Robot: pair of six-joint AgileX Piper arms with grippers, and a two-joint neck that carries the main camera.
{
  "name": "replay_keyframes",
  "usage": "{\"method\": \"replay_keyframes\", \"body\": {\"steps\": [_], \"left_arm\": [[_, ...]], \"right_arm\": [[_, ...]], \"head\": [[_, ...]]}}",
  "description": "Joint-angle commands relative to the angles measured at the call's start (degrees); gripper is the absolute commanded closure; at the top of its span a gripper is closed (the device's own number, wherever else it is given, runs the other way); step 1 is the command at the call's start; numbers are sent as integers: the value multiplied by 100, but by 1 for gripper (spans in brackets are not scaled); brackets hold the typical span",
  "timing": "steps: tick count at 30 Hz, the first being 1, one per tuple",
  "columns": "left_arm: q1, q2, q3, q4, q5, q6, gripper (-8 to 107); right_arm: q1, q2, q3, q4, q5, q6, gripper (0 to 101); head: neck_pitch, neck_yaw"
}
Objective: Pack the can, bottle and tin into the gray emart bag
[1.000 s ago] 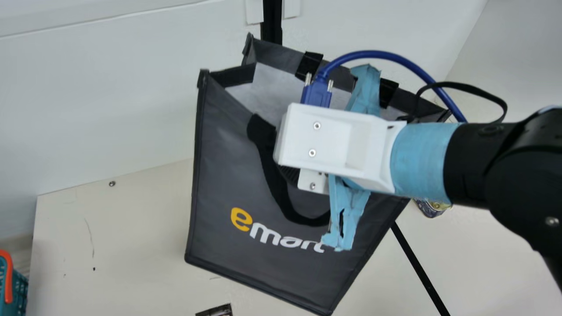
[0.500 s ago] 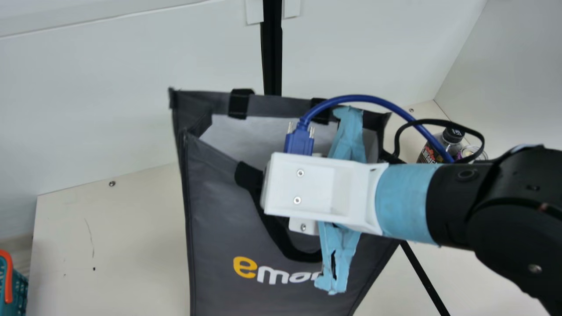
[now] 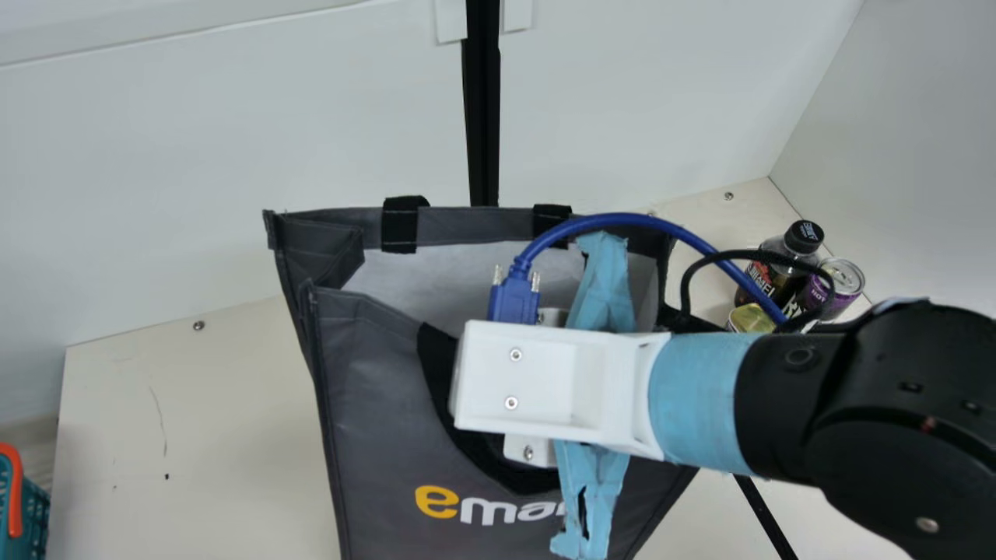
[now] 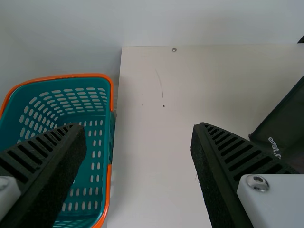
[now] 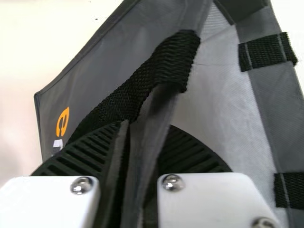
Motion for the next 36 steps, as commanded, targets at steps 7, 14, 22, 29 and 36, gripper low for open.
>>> {"method": "replay_keyframes", "body": {"steps": [7,14,22,29,36], "left_arm": [[0,0,0,0,0,0,9],[0,0,0,0,0,0,9],[0,0,0,0,0,0,9],[0,0,0,0,0,0,9],[0,0,0,0,0,0,9]], "right_arm": [[61,-40,19,-3,8,211,44],[147,-93,-25,70,8,421,21],[277,-172,-116,52,8,601,10],[361,-218,-235,97,8,773,10],[442,-268,-353,119,8,928,10]], "head": [[-130,-5],[-130,-5],[-130,-5],[-130,-5],[-130,-5]]}}
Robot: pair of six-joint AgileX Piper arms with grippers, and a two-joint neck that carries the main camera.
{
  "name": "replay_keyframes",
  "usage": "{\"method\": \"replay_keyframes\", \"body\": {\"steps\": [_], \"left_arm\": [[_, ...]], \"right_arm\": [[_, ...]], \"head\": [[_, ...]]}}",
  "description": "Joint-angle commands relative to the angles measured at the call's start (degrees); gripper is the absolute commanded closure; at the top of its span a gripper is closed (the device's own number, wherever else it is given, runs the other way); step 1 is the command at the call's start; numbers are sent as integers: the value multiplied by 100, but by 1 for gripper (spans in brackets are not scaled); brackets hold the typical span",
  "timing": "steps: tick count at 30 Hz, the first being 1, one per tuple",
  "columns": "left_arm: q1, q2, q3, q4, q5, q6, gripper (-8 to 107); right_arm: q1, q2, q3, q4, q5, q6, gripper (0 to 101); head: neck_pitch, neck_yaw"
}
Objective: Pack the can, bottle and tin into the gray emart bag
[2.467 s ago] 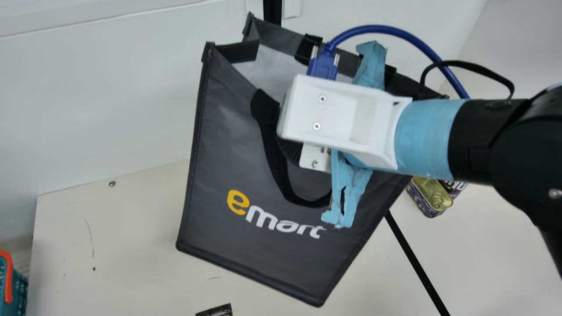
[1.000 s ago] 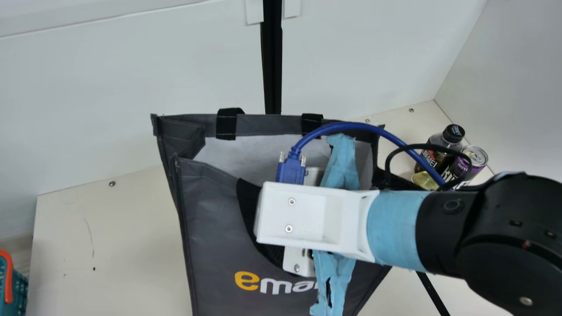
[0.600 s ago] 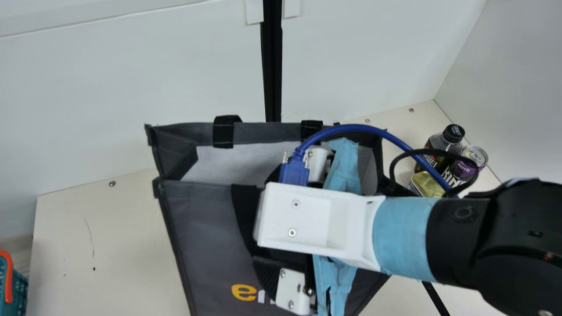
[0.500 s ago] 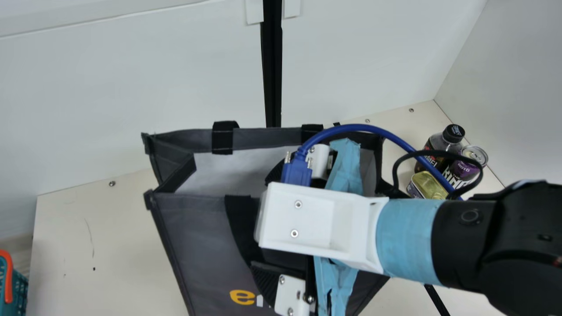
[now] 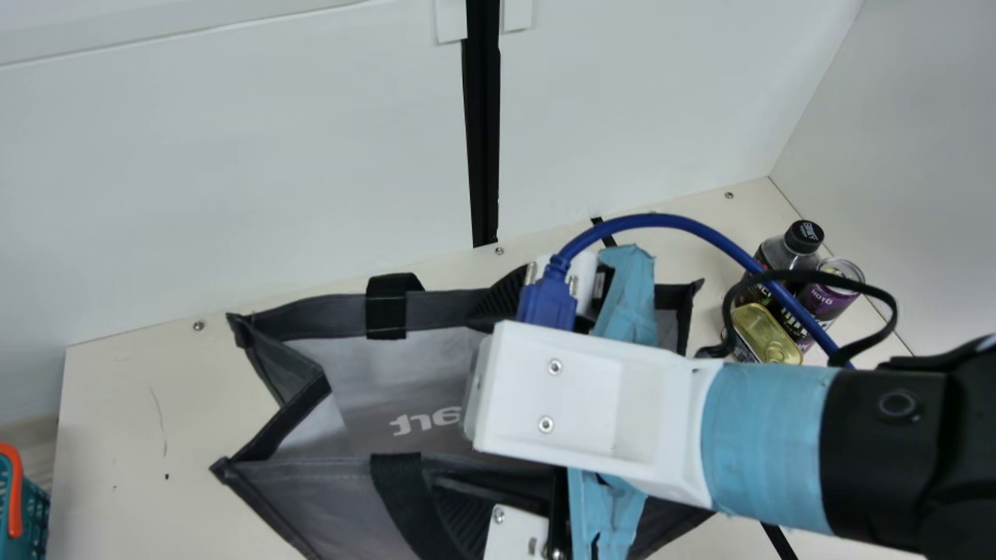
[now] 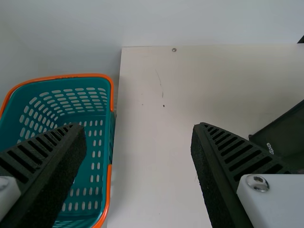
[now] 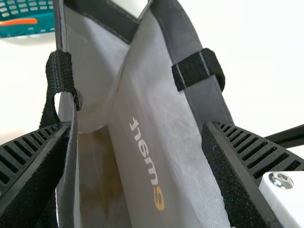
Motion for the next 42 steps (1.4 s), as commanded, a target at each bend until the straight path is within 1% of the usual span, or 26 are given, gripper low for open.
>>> {"method": "replay_keyframes", "body": {"steps": [1,12,20,31,42], "left_arm": [[0,0,0,0,0,0,9],[0,0,0,0,0,0,9],[0,0,0,0,0,0,9],[0,0,0,0,0,0,9],[0,0,0,0,0,0,9]], "right_arm": [[8,-13,-37,16,-1,38,10],[1,-53,-370,83,-1,211,10],[-223,-43,-673,27,-1,270,10],[-988,50,-1099,-91,-1,381,10],[-2056,159,-1377,-25,-1,544,10]], "head": [[-130,-5],[-130,-5],[-130,-5],[-130,-5],[-130,-5]]}}
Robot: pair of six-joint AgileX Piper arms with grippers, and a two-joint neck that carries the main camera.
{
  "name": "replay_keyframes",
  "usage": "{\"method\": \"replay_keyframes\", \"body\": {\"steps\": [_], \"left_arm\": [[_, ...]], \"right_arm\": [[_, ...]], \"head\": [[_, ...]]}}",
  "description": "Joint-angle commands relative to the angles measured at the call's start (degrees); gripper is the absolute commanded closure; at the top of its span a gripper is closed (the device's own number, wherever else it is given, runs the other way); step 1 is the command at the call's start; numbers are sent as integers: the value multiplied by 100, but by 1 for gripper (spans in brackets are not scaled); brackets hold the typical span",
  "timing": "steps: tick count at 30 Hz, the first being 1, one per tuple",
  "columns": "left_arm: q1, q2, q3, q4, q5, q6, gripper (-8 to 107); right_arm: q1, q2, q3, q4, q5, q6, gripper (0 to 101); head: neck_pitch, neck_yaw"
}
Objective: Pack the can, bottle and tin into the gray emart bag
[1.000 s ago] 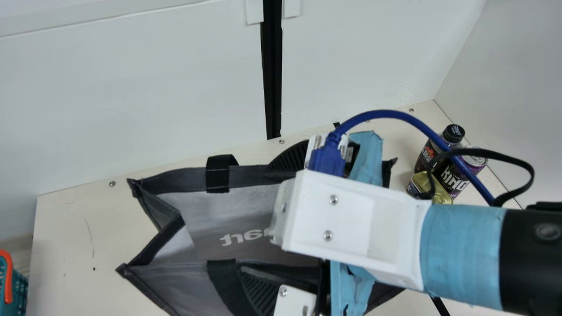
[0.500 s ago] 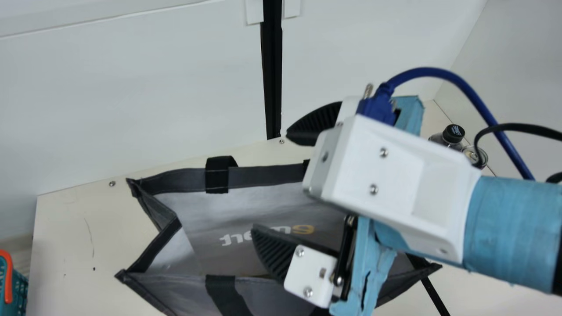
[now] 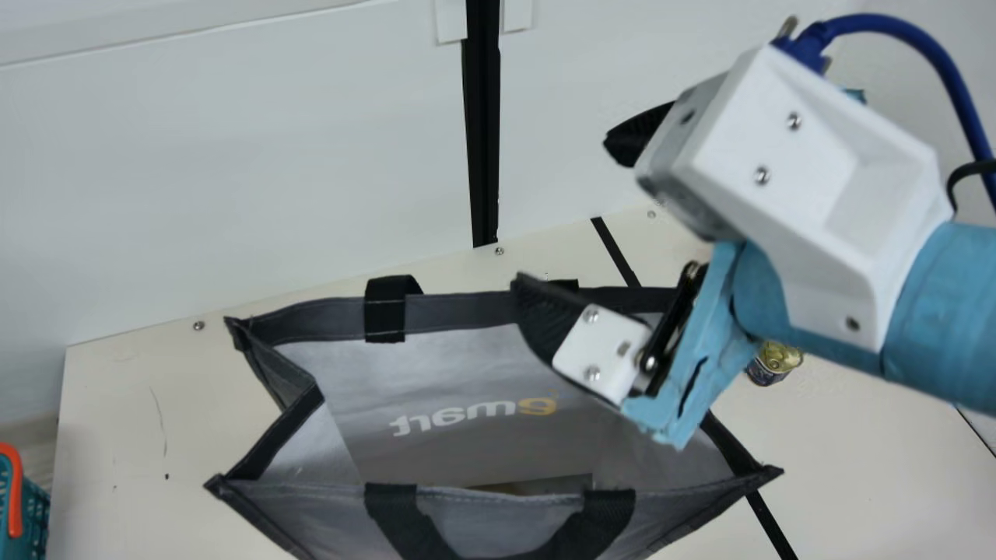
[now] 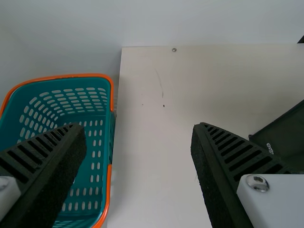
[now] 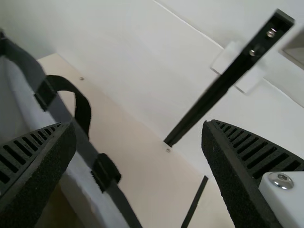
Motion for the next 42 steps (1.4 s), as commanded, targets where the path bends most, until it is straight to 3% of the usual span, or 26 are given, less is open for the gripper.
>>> {"method": "replay_keyframes", "body": {"steps": [1,12,24,42], "left_arm": [[0,0,0,0,0,0,9],[0,0,0,0,0,0,9],[0,0,0,0,0,0,9],[0,0,0,0,0,0,9]], "right_arm": [[-272,19,-38,33,-1,40,10],[-1299,169,-204,112,-1,246,10],[-2125,236,-69,36,-1,368,10],[-3051,146,580,-446,-1,401,10]], "head": [[-130,-5],[-130,-5],[-130,-5],[-130,-5]]}}
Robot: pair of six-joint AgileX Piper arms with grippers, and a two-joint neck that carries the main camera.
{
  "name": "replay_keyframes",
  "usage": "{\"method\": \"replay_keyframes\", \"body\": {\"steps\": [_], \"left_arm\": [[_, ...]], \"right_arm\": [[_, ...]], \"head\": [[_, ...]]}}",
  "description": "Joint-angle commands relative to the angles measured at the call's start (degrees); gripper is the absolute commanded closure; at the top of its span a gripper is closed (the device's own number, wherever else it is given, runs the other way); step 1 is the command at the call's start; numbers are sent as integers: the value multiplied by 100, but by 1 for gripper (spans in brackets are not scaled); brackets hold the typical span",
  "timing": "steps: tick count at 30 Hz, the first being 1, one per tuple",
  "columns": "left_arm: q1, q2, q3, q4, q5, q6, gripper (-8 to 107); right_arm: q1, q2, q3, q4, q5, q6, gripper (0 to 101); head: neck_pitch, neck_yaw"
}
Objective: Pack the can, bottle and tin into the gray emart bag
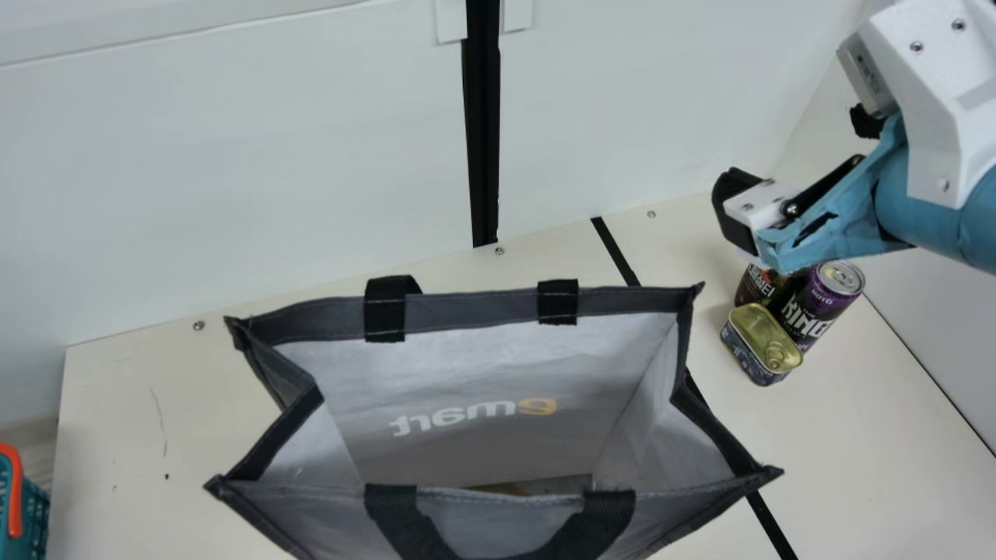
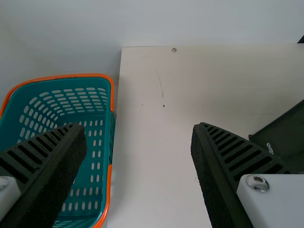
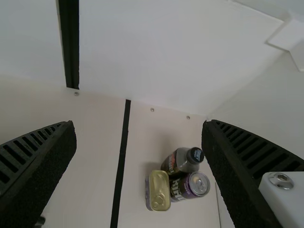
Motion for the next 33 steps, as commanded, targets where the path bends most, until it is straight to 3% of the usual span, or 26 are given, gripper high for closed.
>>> {"method": "replay_keyframes", "body": {"steps": [1,19,33], "left_arm": [[0,0,0,0,0,0,9],[0,0,0,0,0,0,9],[0,0,0,0,0,0,9]], "right_arm": [[-86,-14,69,-18,1,-10,10],[-627,-257,901,-68,1,-24,10],[-895,-358,1227,-18,1,-103,10]], "head": [[-130,-5],[-130,-5],[-130,-5]]}}
